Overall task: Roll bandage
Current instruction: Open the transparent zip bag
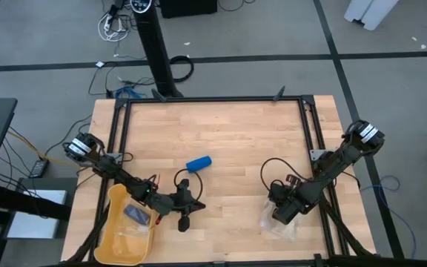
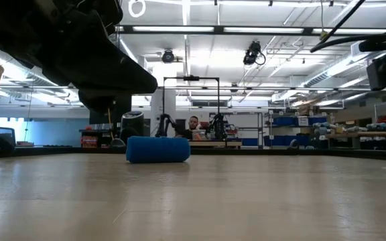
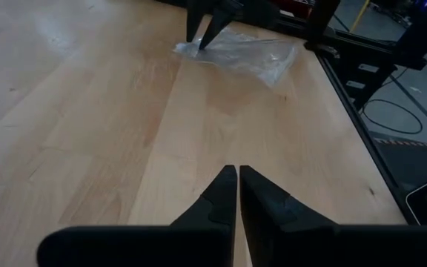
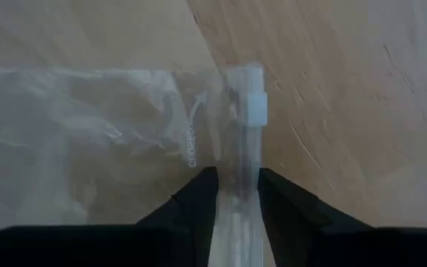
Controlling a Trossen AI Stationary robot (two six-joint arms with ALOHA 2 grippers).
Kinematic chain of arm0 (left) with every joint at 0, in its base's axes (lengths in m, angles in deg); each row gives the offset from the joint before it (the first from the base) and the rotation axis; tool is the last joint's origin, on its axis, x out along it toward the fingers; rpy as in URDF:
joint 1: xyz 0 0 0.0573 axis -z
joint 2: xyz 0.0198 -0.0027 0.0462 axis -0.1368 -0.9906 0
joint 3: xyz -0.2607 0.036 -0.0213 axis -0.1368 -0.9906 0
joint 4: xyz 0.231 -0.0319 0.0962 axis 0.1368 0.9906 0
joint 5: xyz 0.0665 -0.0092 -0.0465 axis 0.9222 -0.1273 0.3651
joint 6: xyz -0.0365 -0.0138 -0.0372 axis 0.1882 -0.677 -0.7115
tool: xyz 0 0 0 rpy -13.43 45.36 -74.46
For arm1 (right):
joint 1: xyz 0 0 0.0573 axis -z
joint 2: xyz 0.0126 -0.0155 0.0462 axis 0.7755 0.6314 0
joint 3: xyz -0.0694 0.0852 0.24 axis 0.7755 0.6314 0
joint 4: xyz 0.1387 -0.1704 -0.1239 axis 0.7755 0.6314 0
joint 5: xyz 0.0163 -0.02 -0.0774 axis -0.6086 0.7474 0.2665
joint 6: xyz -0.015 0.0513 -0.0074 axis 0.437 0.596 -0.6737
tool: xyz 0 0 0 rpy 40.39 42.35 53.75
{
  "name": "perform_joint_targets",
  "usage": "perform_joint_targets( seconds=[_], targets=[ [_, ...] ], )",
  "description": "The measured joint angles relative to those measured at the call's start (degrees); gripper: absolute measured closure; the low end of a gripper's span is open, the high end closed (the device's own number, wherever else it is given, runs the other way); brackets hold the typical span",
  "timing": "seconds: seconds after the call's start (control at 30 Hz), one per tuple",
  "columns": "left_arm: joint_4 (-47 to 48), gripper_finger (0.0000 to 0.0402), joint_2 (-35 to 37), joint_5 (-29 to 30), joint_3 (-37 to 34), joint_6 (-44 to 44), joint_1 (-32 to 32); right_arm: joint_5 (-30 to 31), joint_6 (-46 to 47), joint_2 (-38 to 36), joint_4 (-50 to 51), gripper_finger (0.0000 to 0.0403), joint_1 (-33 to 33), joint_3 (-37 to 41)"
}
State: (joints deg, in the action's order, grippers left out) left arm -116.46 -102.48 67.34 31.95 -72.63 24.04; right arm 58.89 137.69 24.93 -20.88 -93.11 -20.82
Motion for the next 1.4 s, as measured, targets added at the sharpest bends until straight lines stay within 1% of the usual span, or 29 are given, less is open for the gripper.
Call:
perform_joint_targets(
  seconds=[0.1, 0.2, 0.27, 0.4, 0.53, 0.63, 0.77, 0.93, 1.0, 1.1, 1.27, 1.4],
  targets=[
    [0.05, 0.0376, 0.0, -0.01, 0.01, 0.14, 0.0, 0.47, -0.66, 0.02, -0.66, 0.0321, -0.04, 0.2],
    [-0.05, 0.0376, 0.01, 0.0, 0.01, 0.64, 0.0, 2.03, -1.82, 0.2, -0.67, 0.0375, -0.04, -0.15],
    [-0.34, 0.0376, 0.01, 0.0, 0.01, 1.14, 0.0, 4.04, -3.03, 0.3, -0.17, 0.0394, -0.06, -0.95],
    [-2.34, 0.0376, 0.02, 1.15, 0.01, 1.23, 0.0, 8.06, -4.95, 0.63, 2.78, 0.0385, 0.02, -4.46],
    [-5.65, 0.0376, 0.02, 1.93, 0.06, 1.65, -0.93, 14.26, -10.76, 0.61, 3.61, 0.0396, 0.0, -9.61],
    [-6.27, 0.0376, 0.02, 1.82, 0.84, 3.0, -2.26, 20.26, -17.33, 0.61, 3.41, 0.04, 0.0, -14.54],
    [-6.3, 0.0368, 0.02, -0.55, 3.33, 4.65, -4.05, 27.99, -28.19, 0.61, 3.18, 0.0399, 0.0, -21.11],
    [-6.26, 0.0326, 0.02, -1.42, 7.11, 9.49, -5.0, 35.54, -43.06, 0.57, 1.52, 0.0401, 0.0, -26.34],
    [-6.2, 0.0303, 0.02, -1.32, 8.28, 11.66, -5.4, 37.2, -48.67, 0.57, -0.55, 0.0401, 0.04, -26.94],
    [-6.19, 0.0269, 0.02, -0.29, 10.0, 15.25, -5.75, 38.6, -53.8, 0.57, -3.18, 0.0401, 0.44, -27.21],
    [-5.62, 0.0228, 0.02, 0.34, 13.12, 21.88, -5.69, 39.95, -55.68, 0.57, -3.42, 0.0401, 1.45, -27.21],
    [-2.19, 0.0219, 0.02, 0.28, 15.83, 22.71, -5.9, 39.95, -56.42, 0.56, -3.53, 0.0401, 2.36, -27.21]
  ],
)
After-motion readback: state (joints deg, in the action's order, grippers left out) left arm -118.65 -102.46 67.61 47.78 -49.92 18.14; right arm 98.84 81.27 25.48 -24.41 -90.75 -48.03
